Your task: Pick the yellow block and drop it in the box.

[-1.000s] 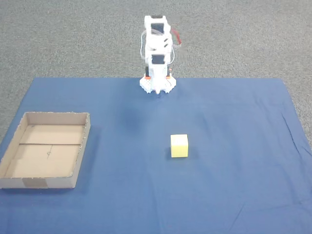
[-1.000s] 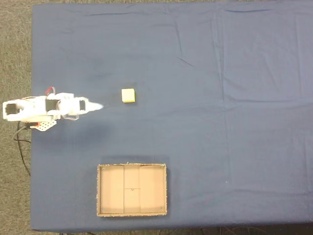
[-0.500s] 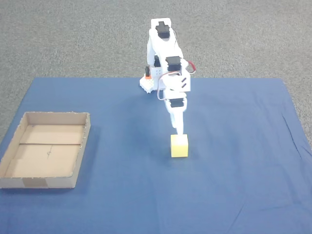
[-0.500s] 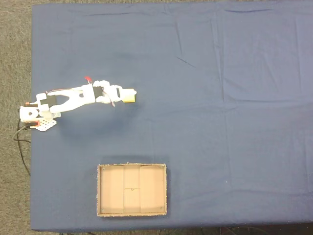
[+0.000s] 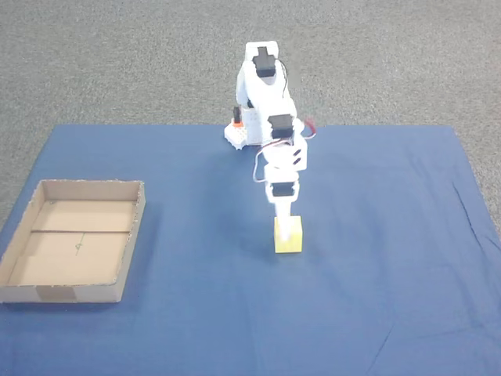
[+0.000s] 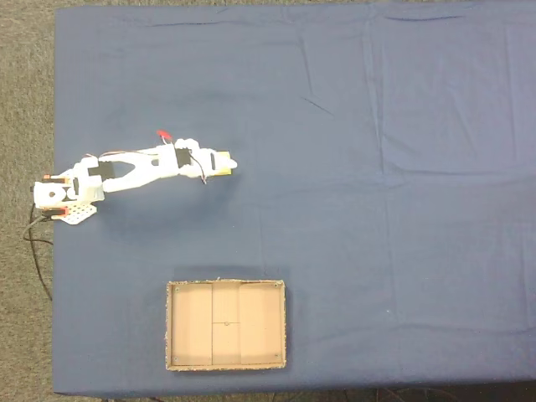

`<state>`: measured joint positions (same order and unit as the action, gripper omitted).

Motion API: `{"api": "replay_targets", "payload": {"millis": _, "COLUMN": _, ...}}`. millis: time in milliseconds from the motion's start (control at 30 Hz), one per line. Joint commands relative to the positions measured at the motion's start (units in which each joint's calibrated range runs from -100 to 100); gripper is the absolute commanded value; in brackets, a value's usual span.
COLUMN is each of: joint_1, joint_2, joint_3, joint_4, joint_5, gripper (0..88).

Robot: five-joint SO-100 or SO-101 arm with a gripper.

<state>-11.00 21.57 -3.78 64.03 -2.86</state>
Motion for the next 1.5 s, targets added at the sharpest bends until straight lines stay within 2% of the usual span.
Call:
{"api": "replay_targets", "payload": {"millis": 0, "joint_1": 1.2, "joint_2": 2.2, "joint_3": -4.5, "joint_4": -0.4, "joint_5": 0.6, "gripper": 35.4}}
{"api": "replay_targets", "payload": {"millis": 100, "joint_1": -0.4, "joint_2": 3.3, "joint_3": -4.9, "joint_4": -1.6, "joint_5": 1.0, "gripper": 28.6}}
{"api": "replay_targets", "payload": {"millis": 200, "joint_1": -2.2, "joint_2": 3.5, "joint_3": -5.1, "joint_4": -2.1, "joint_5": 1.7, "gripper": 26.3}}
{"api": "replay_targets", "payload": {"millis": 300, "joint_1": -2.3, "joint_2": 4.1, "joint_3": -5.2, "joint_4": -2.1, "joint_5": 1.6, "gripper": 14.6}}
{"api": "replay_targets", "payload": {"millis": 433, "joint_1": -1.8, "joint_2": -0.4, "joint_3": -1.7, "joint_4": -3.5, "joint_5": 2.1, "gripper": 12.0}}
{"api": "replay_targets", "payload": {"millis": 533, "joint_1": -0.8, "joint_2": -15.2, "joint_3": 6.2, "joint_4": -7.1, "joint_5": 3.6, "gripper": 11.9}}
{"api": "replay_targets", "payload": {"millis": 667, "joint_1": 8.3, "joint_2": -41.5, "joint_3": 7.5, "joint_4": -3.3, "joint_5": 8.3, "gripper": 12.7}}
{"api": "replay_targets", "payload": {"millis": 767, "joint_1": 23.3, "joint_2": -54.0, "joint_3": 7.8, "joint_4": -3.8, "joint_5": 11.8, "gripper": 13.1}}
{"api": "replay_targets", "payload": {"millis": 833, "joint_1": 34.0, "joint_2": -54.6, "joint_3": 8.4, "joint_4": -9.1, "joint_5": 12.8, "gripper": 13.3}}
{"api": "replay_targets", "payload": {"millis": 933, "joint_1": 44.8, "joint_2": -44.8, "joint_3": 4.2, "joint_4": -14.8, "joint_5": 13.9, "gripper": 13.5}}
{"api": "replay_targets", "payload": {"millis": 1067, "joint_1": 51.1, "joint_2": -18.2, "joint_3": -21.3, "joint_4": -8.7, "joint_5": 15.4, "gripper": 13.2}}
{"api": "replay_targets", "payload": {"millis": 1200, "joint_1": 50.9, "joint_2": 5.8, "joint_3": -37.4, "joint_4": -5.0, "joint_5": 17.2, "gripper": 12.9}}
{"api": "replay_targets", "payload": {"millis": 1400, "joint_1": 49.3, "joint_2": 26.0, "joint_3": -50.3, "joint_4": -1.5, "joint_5": 18.3, "gripper": 12.4}}
{"api": "replay_targets", "payload": {"millis": 1433, "joint_1": 49.3, "joint_2": 26.9, "joint_3": -51.0, "joint_4": -1.4, "joint_5": 18.6, "gripper": 13.9}}
{"api": "replay_targets", "payload": {"millis": 1467, "joint_1": 49.3, "joint_2": 27.4, "joint_3": -51.2, "joint_4": -1.4, "joint_5": 18.7, "gripper": 18.9}}
